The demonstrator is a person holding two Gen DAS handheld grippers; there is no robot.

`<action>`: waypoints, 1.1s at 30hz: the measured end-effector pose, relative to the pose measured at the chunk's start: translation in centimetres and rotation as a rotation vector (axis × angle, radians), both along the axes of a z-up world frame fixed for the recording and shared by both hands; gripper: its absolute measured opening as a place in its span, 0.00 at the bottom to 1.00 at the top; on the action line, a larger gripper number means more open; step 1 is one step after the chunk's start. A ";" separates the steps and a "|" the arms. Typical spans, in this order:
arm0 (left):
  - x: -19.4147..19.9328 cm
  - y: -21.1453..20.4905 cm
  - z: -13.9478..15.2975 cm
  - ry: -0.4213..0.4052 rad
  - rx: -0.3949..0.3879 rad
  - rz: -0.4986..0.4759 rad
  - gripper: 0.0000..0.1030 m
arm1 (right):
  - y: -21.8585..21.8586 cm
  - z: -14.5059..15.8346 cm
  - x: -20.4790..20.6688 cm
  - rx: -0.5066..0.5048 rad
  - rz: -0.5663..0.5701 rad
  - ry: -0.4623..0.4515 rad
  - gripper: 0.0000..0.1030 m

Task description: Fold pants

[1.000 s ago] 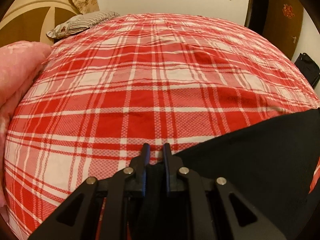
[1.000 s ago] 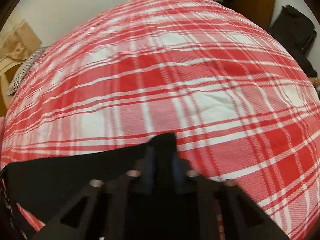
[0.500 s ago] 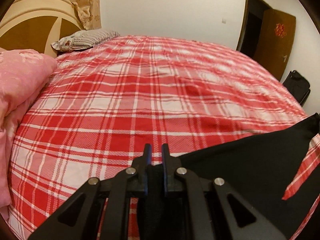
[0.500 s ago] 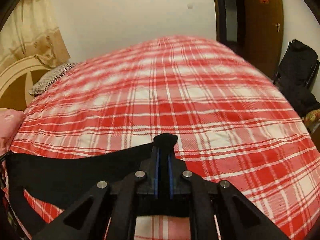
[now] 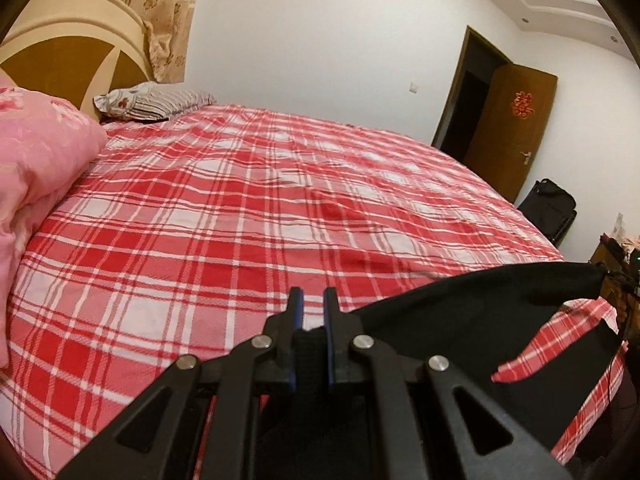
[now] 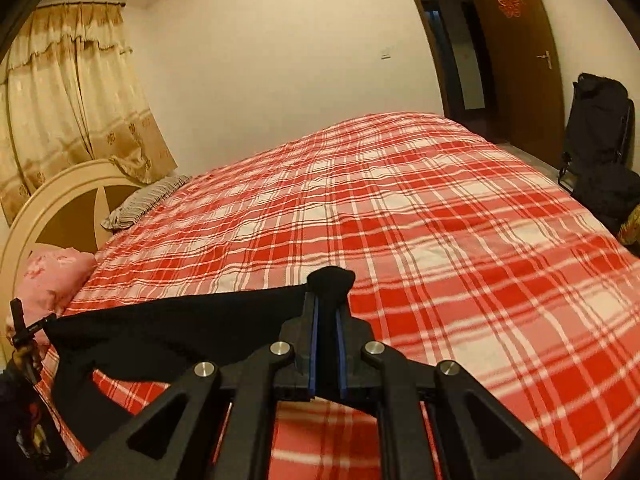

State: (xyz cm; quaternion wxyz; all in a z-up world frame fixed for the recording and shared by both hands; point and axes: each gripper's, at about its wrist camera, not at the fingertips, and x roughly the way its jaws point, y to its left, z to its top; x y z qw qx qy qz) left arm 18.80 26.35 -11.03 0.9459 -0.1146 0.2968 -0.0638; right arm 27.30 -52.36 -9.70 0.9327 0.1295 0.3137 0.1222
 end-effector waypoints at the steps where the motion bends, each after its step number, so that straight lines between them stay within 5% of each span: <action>1: -0.7 0.3 0.0 -0.010 -0.013 -0.004 0.10 | -0.3 -0.1 -0.4 0.007 -0.005 -0.002 0.07; 17: -8.0 0.8 -4.0 -0.006 -0.047 -0.072 0.10 | -4.7 -0.9 -9.8 0.066 -0.057 -0.009 0.07; 27: -11.2 0.3 -6.5 0.034 -0.010 -0.118 0.14 | -5.3 -2.9 -12.2 -0.017 -0.075 0.103 0.08; 32: -12.5 0.5 -6.9 0.054 0.070 -0.108 0.17 | -6.1 -2.9 -13.7 -0.051 -0.090 0.137 0.43; 33: -12.9 0.7 -7.0 0.060 0.085 -0.100 0.17 | -6.4 -2.5 -14.2 -0.049 -0.097 0.134 0.43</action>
